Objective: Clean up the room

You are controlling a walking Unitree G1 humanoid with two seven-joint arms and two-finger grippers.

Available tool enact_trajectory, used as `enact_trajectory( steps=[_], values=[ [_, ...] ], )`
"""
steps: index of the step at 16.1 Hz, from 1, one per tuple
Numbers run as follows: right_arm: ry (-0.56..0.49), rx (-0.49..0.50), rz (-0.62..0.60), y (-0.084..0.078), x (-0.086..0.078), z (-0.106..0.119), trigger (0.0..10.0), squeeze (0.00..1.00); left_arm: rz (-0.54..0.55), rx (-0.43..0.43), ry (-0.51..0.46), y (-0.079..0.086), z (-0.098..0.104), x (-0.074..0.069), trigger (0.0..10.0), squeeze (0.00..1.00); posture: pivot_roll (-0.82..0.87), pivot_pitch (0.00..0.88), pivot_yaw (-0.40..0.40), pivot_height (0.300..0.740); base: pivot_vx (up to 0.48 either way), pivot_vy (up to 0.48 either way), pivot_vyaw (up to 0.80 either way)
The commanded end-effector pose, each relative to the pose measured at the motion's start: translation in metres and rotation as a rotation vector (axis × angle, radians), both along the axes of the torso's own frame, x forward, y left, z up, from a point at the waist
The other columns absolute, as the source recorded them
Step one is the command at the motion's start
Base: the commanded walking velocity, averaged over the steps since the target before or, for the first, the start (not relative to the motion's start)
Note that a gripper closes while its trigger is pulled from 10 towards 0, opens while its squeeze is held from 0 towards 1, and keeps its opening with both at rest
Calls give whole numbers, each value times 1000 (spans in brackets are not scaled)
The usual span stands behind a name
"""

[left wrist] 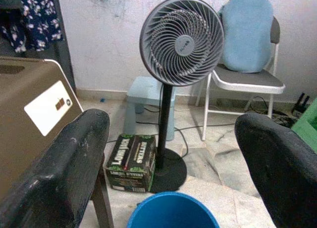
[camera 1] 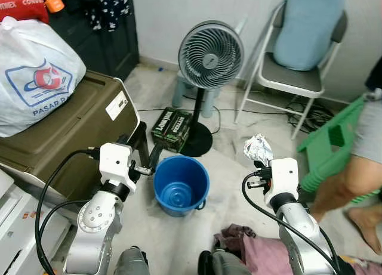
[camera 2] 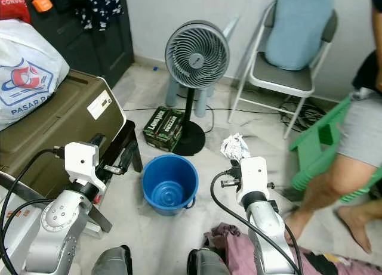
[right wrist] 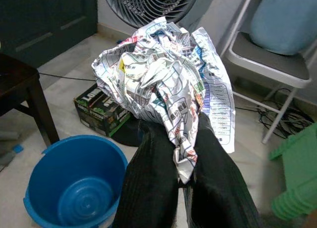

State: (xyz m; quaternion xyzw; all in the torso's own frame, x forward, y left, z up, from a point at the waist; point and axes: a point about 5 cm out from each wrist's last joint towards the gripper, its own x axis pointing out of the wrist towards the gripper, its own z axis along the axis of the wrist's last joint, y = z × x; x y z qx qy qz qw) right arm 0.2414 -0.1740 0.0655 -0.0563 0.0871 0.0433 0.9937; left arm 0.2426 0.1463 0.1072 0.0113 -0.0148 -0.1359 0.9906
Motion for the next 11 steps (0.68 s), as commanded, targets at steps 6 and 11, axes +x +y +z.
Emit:
enact_trajectory(
  steps=[6,11],
  values=[
    [-16,1,4,0,2,7,10000,0,-16,3,-1,-4,-2,1,10000,0,-13,75,-47,740,0,0,0],
    [-18,6,16,2,4,8,10000,0,-7,6,-5,-3,-2,-1,10000,0,-2,75,-50,740,0,0,0]
  ],
)
